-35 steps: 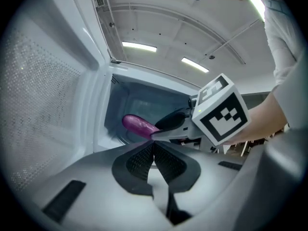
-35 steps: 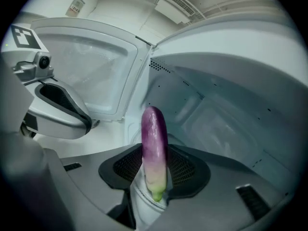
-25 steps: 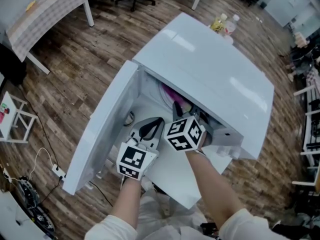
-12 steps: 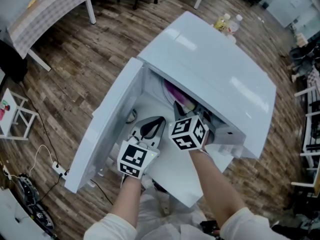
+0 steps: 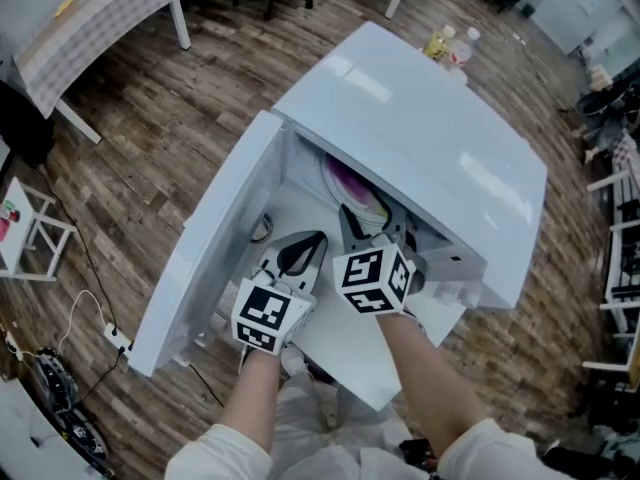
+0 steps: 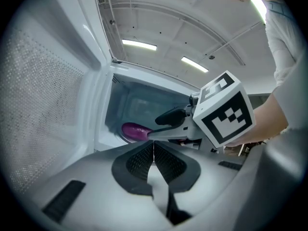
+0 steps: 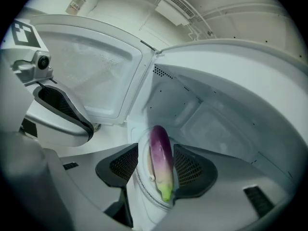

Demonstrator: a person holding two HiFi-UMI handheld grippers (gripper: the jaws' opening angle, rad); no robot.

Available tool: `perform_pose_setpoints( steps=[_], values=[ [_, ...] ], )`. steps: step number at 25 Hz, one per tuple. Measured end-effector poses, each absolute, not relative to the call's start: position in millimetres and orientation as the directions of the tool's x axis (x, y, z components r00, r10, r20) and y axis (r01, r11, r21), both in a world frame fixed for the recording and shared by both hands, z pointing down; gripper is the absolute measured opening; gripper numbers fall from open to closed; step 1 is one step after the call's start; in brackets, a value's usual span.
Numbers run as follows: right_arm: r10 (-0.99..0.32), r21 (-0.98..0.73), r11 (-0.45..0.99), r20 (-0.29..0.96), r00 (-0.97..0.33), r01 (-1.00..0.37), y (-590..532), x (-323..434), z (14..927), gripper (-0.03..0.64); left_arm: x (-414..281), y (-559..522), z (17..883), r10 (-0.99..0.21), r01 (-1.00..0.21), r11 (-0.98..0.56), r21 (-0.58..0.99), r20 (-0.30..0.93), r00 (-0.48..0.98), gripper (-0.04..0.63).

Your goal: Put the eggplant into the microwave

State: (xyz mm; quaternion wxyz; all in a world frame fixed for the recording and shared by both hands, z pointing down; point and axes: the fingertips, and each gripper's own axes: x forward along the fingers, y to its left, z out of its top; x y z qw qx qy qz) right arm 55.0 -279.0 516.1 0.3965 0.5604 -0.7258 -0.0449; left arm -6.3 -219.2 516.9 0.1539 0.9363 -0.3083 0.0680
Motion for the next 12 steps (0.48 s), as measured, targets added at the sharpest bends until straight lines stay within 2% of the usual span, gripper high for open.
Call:
perform_pose_setpoints(
  steps=[12],
  values=[
    [-0.867,0.418,0.337,0.488,-0.104,-0.844,-250.2,48.6,507.5,0.232,-8.4,-203.6,513.7,-0.548,-0.593,-0.769,0.240,0.230,0.804,0.003]
  ],
)
